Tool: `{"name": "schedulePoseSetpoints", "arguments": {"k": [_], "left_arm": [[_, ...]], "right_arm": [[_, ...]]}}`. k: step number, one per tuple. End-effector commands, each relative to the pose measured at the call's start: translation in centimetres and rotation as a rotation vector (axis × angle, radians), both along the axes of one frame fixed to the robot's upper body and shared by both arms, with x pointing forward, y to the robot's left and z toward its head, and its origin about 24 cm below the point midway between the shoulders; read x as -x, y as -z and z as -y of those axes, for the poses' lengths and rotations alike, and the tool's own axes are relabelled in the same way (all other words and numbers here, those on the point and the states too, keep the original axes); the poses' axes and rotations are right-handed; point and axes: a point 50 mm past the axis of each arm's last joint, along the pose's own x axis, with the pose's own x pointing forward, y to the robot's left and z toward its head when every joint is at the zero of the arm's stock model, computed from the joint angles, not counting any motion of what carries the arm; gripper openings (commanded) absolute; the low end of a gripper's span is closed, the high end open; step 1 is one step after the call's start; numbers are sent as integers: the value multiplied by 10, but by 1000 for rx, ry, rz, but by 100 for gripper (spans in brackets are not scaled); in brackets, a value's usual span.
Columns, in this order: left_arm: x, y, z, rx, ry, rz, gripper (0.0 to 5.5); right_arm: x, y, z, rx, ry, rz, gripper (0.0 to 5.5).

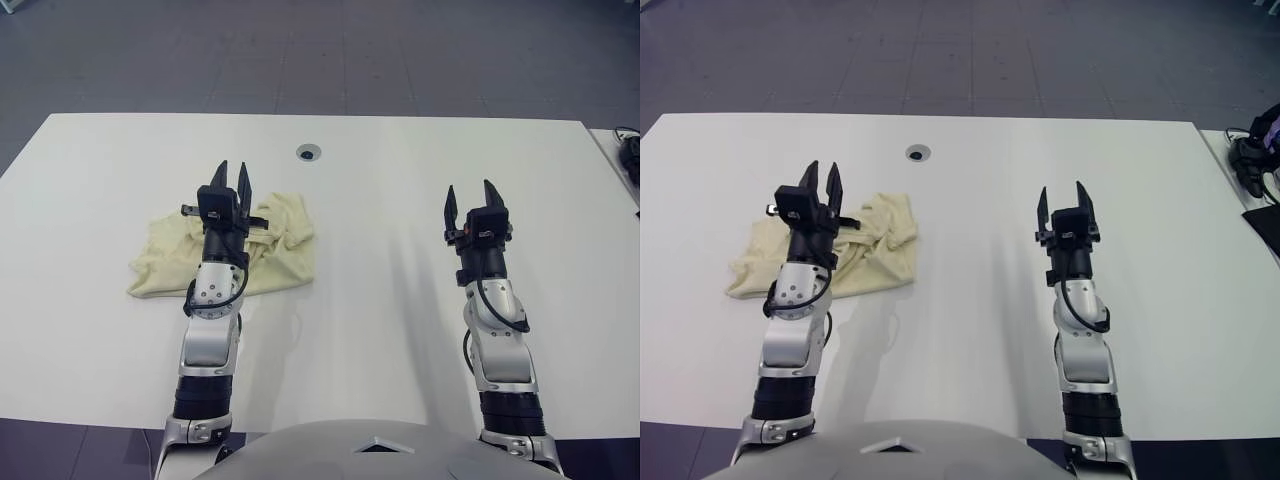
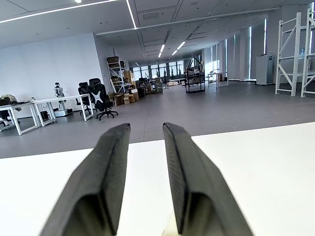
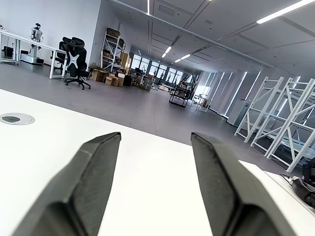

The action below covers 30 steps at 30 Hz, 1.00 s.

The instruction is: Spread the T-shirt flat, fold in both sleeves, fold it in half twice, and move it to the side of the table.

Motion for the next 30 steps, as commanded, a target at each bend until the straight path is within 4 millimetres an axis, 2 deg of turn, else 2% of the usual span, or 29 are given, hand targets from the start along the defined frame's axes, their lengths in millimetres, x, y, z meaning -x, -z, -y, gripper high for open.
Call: {"name": "schedulePoseSetpoints", "arguments": {"k": [1, 3, 4, 5, 6, 11, 19, 23, 26, 30], "left_arm": [[-1, -4, -3, -25, 2, 18, 150], [0, -4, -3, -27, 7, 19, 118], [0, -4, -3, -27, 4, 19, 105], [1, -5, -5, -25, -12, 20, 82], [1, -6, -7, -24, -33, 24, 77], [0, -12, -16, -42, -86, 56, 139], [1, -5, -22, -125, -70, 29, 276], [4, -4, -24, -302, -21, 55, 345], [3, -2, -24, -334, -20, 63, 389], [5, 0, -15, -306, -7, 66, 464]], "right_arm": [[0, 0, -1, -6, 0, 14, 192], [0, 2, -2, -20, 14, 4, 159], [1, 2, -2, -25, 20, -1, 183], [1, 2, -2, -24, 18, 4, 151], [2, 1, -3, -18, 16, 12, 150], [4, 2, 1, 27, 34, 3, 73], [5, -1, 7, 134, 33, 20, 195], [7, -8, 11, 319, -18, 60, 261], [6, -9, 15, 468, -54, 67, 303], [5, -7, 14, 439, -51, 66, 374]]}}
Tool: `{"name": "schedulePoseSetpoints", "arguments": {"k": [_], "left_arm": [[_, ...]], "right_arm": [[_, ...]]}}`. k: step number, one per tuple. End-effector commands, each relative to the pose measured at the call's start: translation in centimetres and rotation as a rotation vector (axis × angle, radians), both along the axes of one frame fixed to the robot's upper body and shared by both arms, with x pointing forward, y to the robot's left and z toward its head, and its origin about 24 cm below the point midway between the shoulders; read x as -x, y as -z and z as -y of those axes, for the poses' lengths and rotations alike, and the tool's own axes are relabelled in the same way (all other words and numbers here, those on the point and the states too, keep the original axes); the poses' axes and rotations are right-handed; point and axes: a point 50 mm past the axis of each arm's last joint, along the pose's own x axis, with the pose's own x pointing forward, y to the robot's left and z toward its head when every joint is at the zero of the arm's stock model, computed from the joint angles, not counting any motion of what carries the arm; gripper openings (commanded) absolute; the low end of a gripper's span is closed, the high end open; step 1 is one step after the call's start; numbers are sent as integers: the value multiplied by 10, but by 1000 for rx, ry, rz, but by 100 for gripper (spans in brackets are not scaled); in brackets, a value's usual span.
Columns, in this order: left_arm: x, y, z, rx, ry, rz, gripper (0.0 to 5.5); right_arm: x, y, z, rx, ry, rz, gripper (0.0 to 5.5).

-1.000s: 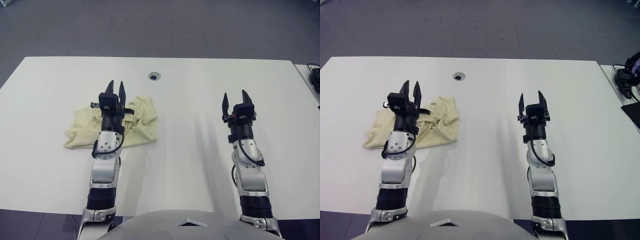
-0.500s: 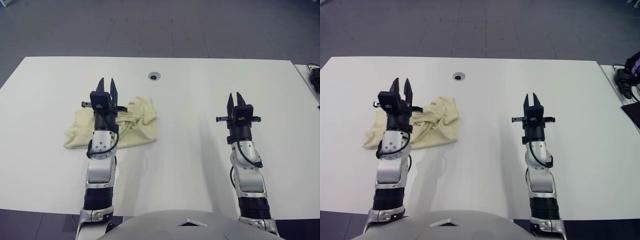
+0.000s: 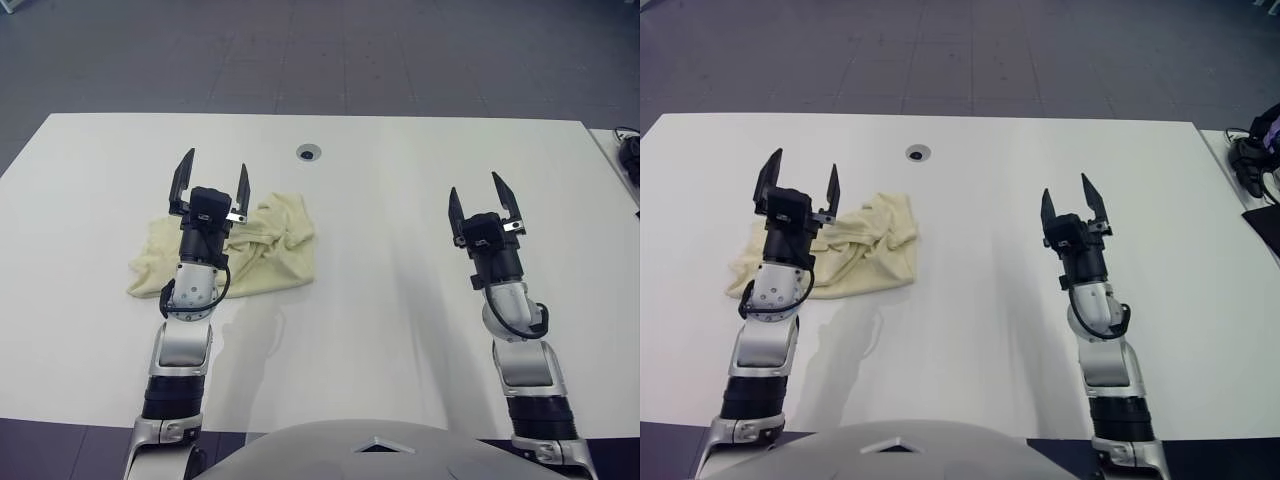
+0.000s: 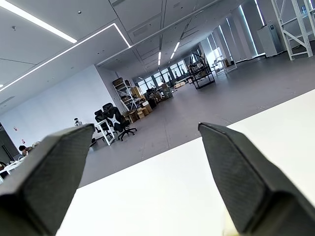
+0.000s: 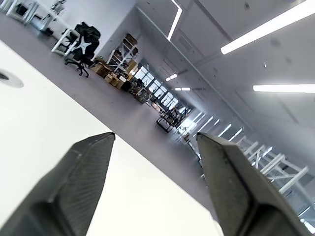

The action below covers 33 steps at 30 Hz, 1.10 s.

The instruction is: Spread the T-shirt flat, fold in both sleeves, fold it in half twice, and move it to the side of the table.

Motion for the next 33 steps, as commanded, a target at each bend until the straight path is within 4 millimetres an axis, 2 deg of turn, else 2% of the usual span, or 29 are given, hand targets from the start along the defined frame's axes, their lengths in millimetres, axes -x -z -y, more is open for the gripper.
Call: {"name": "schedulePoseSetpoints", "arguments": {"k": [1, 3, 5, 9, 11, 13, 14, 17, 21, 24, 29, 33], "left_arm": [[2, 6, 8, 41, 8, -17, 476], [2, 8, 8, 222, -18, -41, 520], [1, 8, 9, 346, -15, -51, 540], [0, 6, 10, 385, -1, -50, 540], [0, 6, 7, 282, -3, -48, 540], [2, 7, 3, 109, -12, -40, 540], [2, 7, 1, 60, -20, -35, 540], [3, 8, -18, 94, -119, -54, 540], [12, 16, -61, -139, -253, -126, 540], [22, 24, -83, -275, -291, -203, 540], [39, 37, -103, -398, -338, -319, 540], [38, 58, -100, -471, -249, -476, 540]], "right_arm": [[-1, 2, -3, -81, -1, -10, 386], [-2, 2, -6, -292, 23, -8, 427], [-4, 0, -7, -447, 36, 2, 460], [-5, -5, -10, -454, 10, 16, 526], [-5, -5, -11, -293, 0, 18, 538], [-4, -4, -12, -109, -23, 24, 538], [-3, -3, -11, -111, -15, 22, 538], [-5, -1, -8, -317, 41, 5, 538], [-5, 0, -9, -468, 47, -25, 538], [-7, -2, -14, -569, 24, -48, 538], [-9, -11, -23, -446, -38, -62, 538], [-10, -17, -34, -269, -149, -117, 538]]}}
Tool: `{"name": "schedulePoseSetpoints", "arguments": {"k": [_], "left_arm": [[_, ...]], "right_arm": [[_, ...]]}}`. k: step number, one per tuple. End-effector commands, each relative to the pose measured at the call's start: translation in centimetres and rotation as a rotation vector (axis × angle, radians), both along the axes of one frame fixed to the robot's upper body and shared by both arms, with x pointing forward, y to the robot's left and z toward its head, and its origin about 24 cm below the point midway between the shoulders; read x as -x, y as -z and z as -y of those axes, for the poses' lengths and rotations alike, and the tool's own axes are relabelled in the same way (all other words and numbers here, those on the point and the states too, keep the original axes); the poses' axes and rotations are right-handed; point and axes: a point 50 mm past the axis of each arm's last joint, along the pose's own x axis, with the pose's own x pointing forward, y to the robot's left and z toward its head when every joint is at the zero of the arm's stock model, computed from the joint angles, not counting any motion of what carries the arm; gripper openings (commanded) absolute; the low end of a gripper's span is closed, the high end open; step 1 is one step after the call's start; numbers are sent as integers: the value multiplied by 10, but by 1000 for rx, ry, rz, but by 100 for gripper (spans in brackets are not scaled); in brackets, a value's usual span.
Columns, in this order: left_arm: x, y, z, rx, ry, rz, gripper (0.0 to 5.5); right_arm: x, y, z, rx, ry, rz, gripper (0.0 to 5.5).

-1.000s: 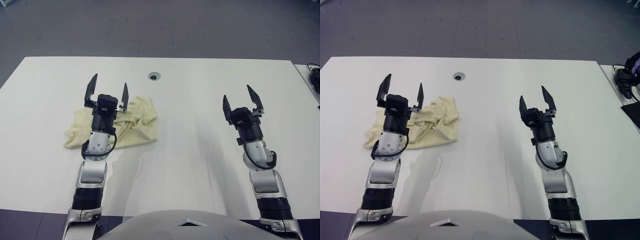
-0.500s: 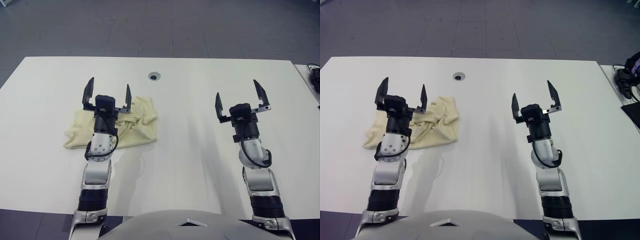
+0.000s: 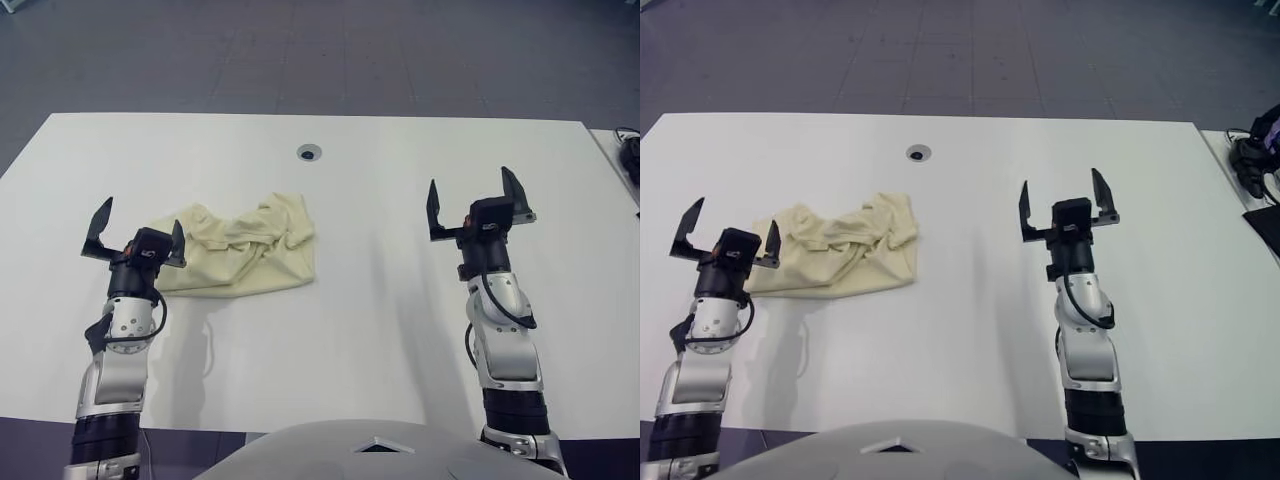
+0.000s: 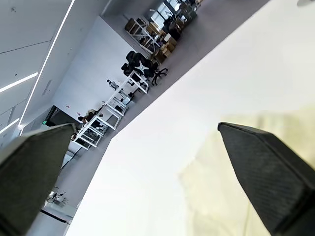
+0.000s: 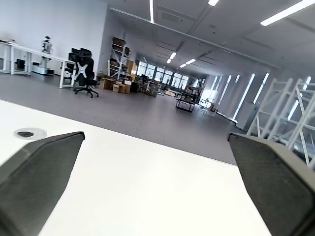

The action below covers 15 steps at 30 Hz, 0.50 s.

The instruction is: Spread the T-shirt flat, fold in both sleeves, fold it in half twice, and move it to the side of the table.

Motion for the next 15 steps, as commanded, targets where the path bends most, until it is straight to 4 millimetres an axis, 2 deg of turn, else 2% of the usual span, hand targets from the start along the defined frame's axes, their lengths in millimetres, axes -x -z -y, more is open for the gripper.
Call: {"name": "schedulePoseSetpoints", "arguments": {"k": [1, 7, 11, 15], "left_arm": [[1, 24, 5, -46, 84, -215, 540], [8, 53, 26, -1, 203, -435, 540], [8, 57, 51, 36, 319, -490, 540], [11, 57, 81, 60, 471, -527, 540]], "right_arm": [[-4, -8, -12, 186, -148, -46, 538], [-5, -17, -28, 303, -409, -184, 538], [3, -6, -38, 411, -568, -276, 538], [10, 8, -41, 458, -650, -355, 538]]}}
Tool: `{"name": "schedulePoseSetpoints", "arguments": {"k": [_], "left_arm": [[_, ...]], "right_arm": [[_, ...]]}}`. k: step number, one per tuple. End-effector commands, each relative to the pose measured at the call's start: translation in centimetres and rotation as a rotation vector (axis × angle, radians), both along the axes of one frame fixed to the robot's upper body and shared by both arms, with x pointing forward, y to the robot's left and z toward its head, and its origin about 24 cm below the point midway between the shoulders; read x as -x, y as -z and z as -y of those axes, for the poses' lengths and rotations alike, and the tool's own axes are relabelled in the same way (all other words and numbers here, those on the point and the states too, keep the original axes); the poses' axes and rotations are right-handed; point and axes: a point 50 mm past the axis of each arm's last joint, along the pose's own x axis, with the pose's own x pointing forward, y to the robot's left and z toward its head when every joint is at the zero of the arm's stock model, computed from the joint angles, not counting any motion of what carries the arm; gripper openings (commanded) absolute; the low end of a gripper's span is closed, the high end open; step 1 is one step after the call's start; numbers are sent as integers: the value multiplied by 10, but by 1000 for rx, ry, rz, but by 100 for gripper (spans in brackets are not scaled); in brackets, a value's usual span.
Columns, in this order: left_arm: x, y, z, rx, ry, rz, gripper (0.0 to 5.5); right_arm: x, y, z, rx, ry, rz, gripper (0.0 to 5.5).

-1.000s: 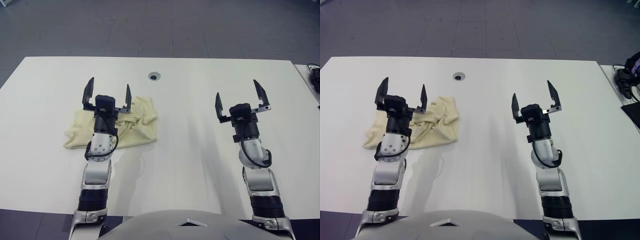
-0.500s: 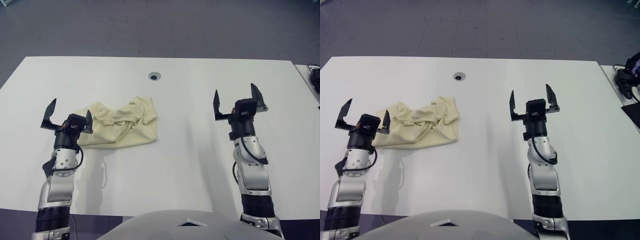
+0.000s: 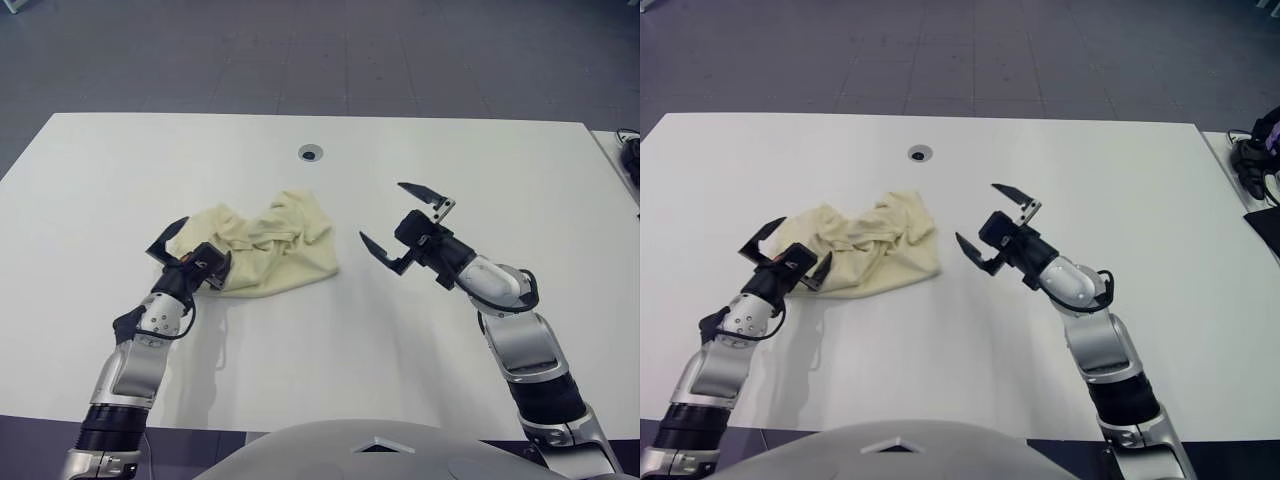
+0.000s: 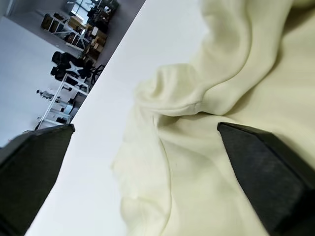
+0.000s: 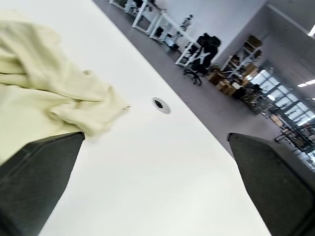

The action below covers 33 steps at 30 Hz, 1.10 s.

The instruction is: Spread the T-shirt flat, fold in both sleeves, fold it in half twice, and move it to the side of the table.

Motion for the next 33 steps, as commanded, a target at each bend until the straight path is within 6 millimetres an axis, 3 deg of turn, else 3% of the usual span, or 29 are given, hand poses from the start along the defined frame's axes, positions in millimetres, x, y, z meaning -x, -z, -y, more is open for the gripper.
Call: {"name": "schedulePoseSetpoints", "arguments": {"k": [1, 5, 9, 12, 14, 16, 19, 26, 33], "left_arm": [[22, 31, 32, 43, 156, -217, 540], [25, 28, 55, 53, 295, -218, 540], [23, 24, 64, 15, 412, -206, 540], [17, 22, 63, 1, 432, -200, 540], [15, 21, 59, -10, 423, -197, 540], [14, 22, 56, -18, 414, -198, 540], [13, 22, 53, -24, 406, -197, 540], [12, 22, 54, -21, 408, -196, 540], [11, 23, 54, -18, 404, -196, 540]], "right_arm": [[6, 10, -1, 55, -59, -59, 538], [8, 12, -2, 74, -84, -74, 469], [10, 21, 1, 168, -114, -84, 525], [12, 26, 7, 253, -123, -77, 535], [12, 27, 10, 281, -123, -75, 504], [12, 27, 13, 303, -123, -74, 533], [11, 26, 17, 318, -110, -65, 512], [2, 28, 21, 326, -49, -28, 392], [4, 36, 15, 428, -134, 42, 271]]}}
